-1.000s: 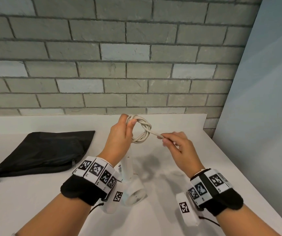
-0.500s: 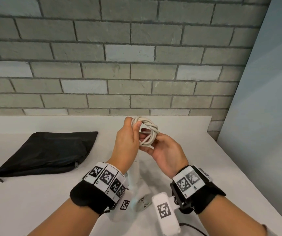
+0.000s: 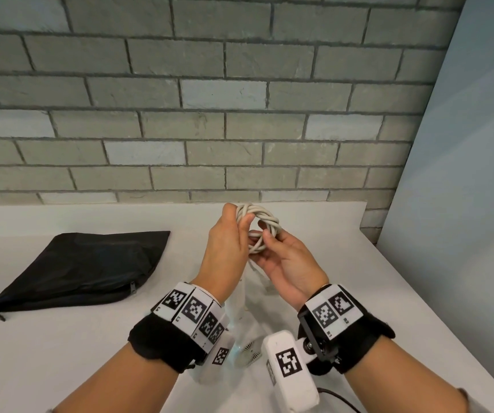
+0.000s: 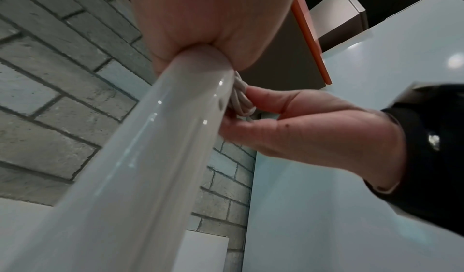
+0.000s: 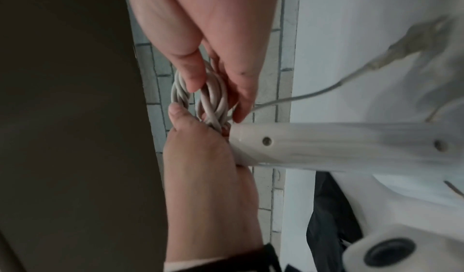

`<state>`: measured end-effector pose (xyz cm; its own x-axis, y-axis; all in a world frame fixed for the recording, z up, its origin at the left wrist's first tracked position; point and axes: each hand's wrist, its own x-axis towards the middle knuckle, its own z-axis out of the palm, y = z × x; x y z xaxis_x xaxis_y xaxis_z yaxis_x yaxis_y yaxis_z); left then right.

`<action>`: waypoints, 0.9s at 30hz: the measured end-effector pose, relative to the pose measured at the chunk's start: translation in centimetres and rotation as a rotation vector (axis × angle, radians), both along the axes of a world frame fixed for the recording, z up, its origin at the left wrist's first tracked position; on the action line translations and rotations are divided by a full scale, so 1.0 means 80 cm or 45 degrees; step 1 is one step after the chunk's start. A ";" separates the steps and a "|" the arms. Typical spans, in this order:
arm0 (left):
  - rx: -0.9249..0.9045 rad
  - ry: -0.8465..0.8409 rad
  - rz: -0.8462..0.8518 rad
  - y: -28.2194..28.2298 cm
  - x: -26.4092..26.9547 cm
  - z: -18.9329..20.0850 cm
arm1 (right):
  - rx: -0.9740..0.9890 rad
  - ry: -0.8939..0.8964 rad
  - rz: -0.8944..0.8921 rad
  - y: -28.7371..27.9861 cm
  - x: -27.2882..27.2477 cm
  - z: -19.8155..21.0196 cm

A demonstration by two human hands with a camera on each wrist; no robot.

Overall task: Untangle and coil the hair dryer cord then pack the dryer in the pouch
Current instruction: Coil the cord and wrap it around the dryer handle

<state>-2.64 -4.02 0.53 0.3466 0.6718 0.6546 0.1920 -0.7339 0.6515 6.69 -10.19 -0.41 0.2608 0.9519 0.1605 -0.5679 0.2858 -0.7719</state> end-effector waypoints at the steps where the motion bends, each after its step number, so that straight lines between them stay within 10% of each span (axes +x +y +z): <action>1: 0.008 -0.002 0.005 0.000 0.000 0.000 | 0.000 0.004 0.012 0.000 -0.001 0.001; 23: -0.208 0.118 -0.084 0.015 0.001 0.010 | -0.398 -0.759 -0.056 -0.045 0.033 -0.008; 27: -0.264 0.152 -0.110 0.016 0.000 0.022 | -0.277 -0.557 -0.099 -0.064 0.045 -0.017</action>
<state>-2.67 -2.71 2.26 0.4752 0.7519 0.4571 0.2192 -0.6043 0.7660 10.29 -15.30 -1.80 0.2847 0.9560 0.0708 -0.1605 0.1204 -0.9797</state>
